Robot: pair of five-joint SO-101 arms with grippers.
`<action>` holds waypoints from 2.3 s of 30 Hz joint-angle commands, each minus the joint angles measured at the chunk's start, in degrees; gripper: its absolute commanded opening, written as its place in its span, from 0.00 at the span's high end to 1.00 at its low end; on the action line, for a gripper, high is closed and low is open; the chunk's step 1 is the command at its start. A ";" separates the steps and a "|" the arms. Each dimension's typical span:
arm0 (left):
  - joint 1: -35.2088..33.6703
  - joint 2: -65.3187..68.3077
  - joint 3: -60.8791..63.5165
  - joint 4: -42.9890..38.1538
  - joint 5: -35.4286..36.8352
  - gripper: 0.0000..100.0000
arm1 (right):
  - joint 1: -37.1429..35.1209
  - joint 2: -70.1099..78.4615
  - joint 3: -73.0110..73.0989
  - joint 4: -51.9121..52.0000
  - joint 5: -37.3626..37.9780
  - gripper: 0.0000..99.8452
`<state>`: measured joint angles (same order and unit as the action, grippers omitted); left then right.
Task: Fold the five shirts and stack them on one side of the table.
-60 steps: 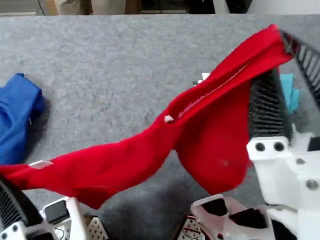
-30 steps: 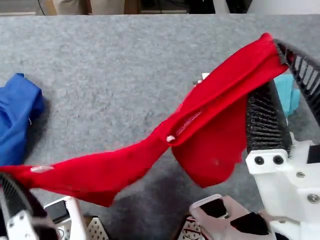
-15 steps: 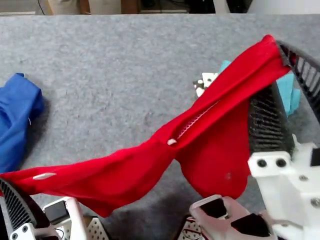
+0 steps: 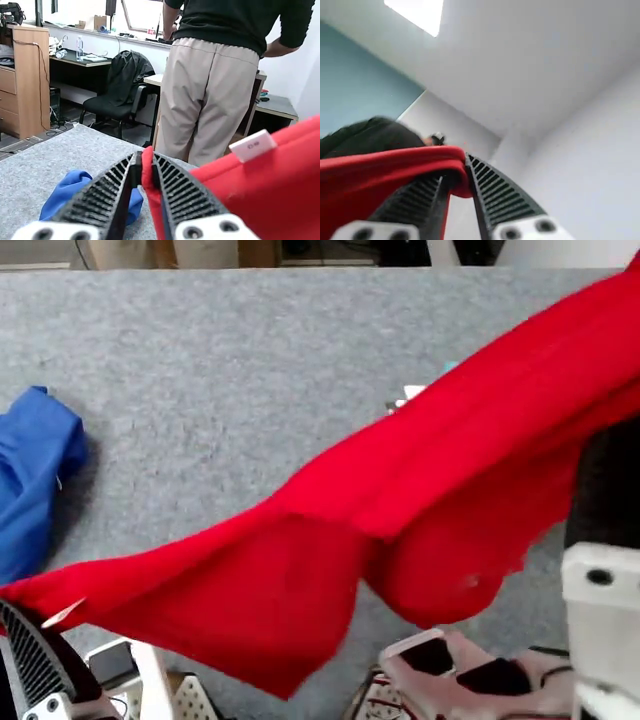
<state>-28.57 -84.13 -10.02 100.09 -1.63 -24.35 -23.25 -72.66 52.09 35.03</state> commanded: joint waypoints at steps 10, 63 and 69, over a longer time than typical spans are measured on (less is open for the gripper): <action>-0.44 0.31 0.53 0.18 -0.35 0.98 | -0.13 3.91 7.52 -15.38 0.26 1.00; -12.75 24.92 -18.73 -21.36 -8.97 0.98 | 4.00 1.63 6.55 -3.08 0.35 1.00; -15.12 24.92 -18.73 -21.36 -8.70 0.98 | 3.74 1.63 6.99 -2.81 0.26 1.00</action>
<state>-42.90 -60.92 -28.75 79.69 -10.15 -21.54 -21.76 -65.45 48.84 35.21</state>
